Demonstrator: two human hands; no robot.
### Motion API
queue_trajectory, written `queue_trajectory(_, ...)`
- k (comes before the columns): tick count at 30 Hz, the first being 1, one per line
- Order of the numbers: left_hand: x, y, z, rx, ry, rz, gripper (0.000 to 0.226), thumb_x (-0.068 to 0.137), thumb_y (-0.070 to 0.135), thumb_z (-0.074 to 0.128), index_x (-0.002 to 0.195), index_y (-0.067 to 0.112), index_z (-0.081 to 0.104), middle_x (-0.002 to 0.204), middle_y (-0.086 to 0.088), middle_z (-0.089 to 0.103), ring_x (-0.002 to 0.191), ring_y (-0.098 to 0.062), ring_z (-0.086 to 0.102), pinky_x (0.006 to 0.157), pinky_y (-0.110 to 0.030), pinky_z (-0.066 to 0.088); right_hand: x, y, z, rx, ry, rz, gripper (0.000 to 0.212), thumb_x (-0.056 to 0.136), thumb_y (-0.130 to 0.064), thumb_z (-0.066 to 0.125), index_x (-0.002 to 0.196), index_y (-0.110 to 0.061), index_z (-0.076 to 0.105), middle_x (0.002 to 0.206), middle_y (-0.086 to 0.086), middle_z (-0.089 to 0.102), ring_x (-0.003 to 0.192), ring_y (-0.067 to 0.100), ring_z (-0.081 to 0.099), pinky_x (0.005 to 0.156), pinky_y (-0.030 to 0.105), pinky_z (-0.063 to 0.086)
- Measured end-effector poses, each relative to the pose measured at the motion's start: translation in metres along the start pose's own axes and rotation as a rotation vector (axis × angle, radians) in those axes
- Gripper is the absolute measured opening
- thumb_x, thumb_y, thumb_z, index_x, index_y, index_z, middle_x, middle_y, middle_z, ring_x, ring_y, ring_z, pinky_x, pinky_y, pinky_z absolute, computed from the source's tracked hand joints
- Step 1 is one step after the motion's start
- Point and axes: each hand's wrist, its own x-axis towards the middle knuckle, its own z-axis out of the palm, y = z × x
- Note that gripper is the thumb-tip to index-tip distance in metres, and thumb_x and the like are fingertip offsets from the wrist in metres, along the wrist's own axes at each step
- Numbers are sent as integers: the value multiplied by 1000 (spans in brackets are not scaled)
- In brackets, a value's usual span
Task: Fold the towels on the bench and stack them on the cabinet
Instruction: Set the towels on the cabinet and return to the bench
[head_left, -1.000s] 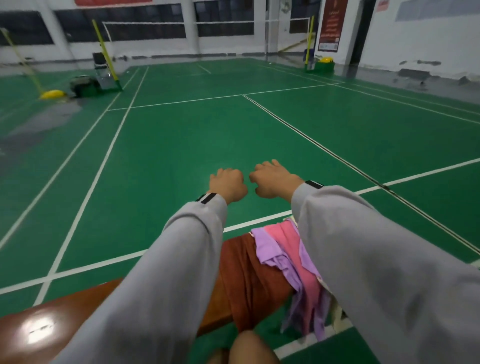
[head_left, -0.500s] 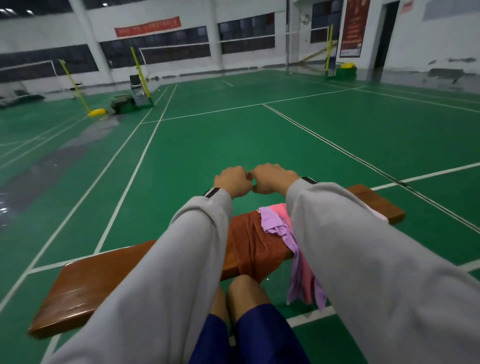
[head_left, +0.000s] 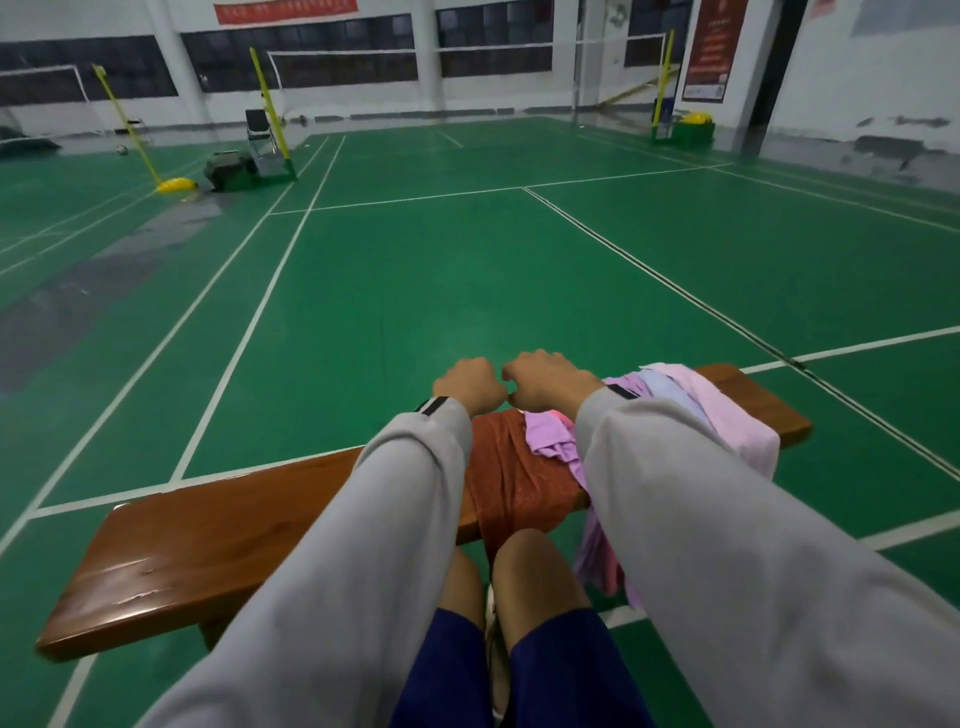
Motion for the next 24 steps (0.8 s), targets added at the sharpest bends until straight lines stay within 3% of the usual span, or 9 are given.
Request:
queue_trajectory(5, 20, -26, 57, -74, -137, -57, 44, 101, 37, 51, 122, 1, 66, 133, -23, 63, 119, -39, 62, 90, -38, 50, 16, -5, 63, 71, -132, 20, 34, 93, -23, 53, 124, -17, 65, 130, 14, 64, 120, 35, 61, 94, 41, 48)
queue_trajectory(9, 39, -45, 103, -109, -238, -74, 40, 103, 31, 48, 128, 5, 65, 137, -21, 62, 123, -38, 61, 95, -38, 49, 38, -9, 108, 184, -200, 36, 37, 95, -16, 51, 129, -11, 64, 136, 15, 62, 123, 33, 62, 98, 39, 49)
queue_trajectory(14, 67, -60, 143, -154, -330, -177, 40, 100, 24, 49, 130, 1, 63, 134, -24, 63, 120, -41, 62, 93, -41, 51, 70, -12, 145, 207, -288, 19, 41, 91, -16, 52, 130, -21, 63, 136, 12, 63, 123, 33, 62, 104, 47, 51)
queue_trajectory(20, 83, -71, 167, -283, -285, -382, 67, 97, 33, 59, 148, -4, 36, 140, -25, 56, 126, -42, 59, 97, -41, 50, 91, -10, 189, 283, -335, 69, 42, 93, -29, 58, 134, -18, 56, 136, 21, 56, 126, 40, 55, 106, 46, 46)
queue_trajectory(22, 93, -78, 178, -301, -280, -416, 64, 95, 37, 60, 142, -4, 44, 136, -22, 60, 119, -40, 63, 93, -41, 53, 95, -12, 201, 301, -322, 105, 44, 94, -33, 56, 134, -16, 52, 138, 24, 53, 127, 42, 51, 107, 48, 43)
queue_trajectory(24, 102, -81, 188, -407, -309, -461, 47, 94, 33, 57, 122, -5, 60, 120, -22, 68, 96, -36, 70, 75, -39, 60, 97, -15, 211, 339, -288, 154, 46, 95, -27, 56, 137, -13, 47, 138, 27, 47, 126, 47, 49, 107, 52, 42)
